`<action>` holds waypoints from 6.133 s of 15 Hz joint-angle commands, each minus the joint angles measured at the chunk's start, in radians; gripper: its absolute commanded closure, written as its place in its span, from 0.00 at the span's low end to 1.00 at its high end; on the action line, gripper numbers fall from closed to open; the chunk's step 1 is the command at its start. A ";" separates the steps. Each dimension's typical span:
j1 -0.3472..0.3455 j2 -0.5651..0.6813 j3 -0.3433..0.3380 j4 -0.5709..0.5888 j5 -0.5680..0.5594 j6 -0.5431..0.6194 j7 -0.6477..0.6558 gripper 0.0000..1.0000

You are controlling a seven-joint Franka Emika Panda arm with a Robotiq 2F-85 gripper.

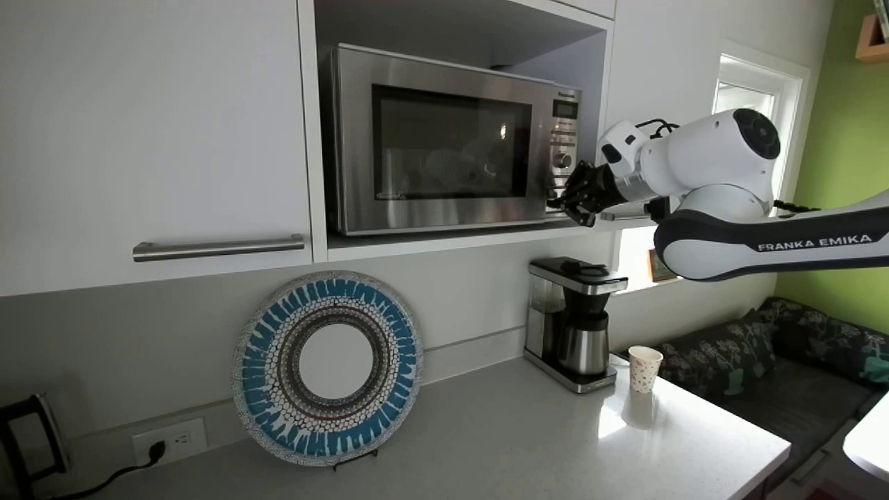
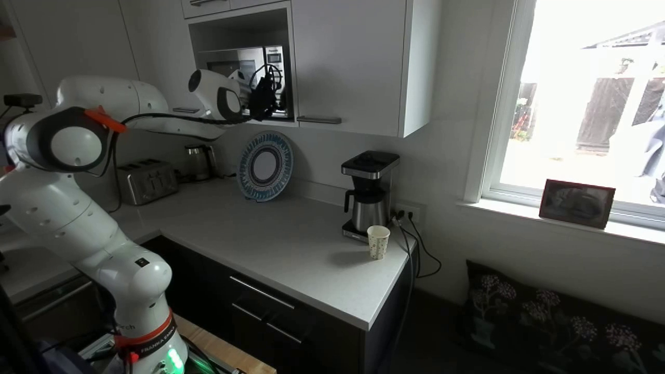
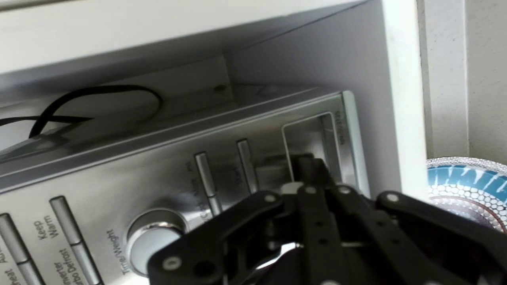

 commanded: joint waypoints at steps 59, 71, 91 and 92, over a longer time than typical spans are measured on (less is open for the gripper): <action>0.419 -0.091 -0.268 0.233 1.084 -0.505 -0.562 0.00; 0.372 -0.086 -0.256 0.307 1.418 -0.808 -0.718 0.00; 0.194 -0.076 -0.167 0.376 1.581 -1.005 -0.561 0.00; 0.184 -0.083 -0.160 0.384 1.580 -1.024 -0.527 0.00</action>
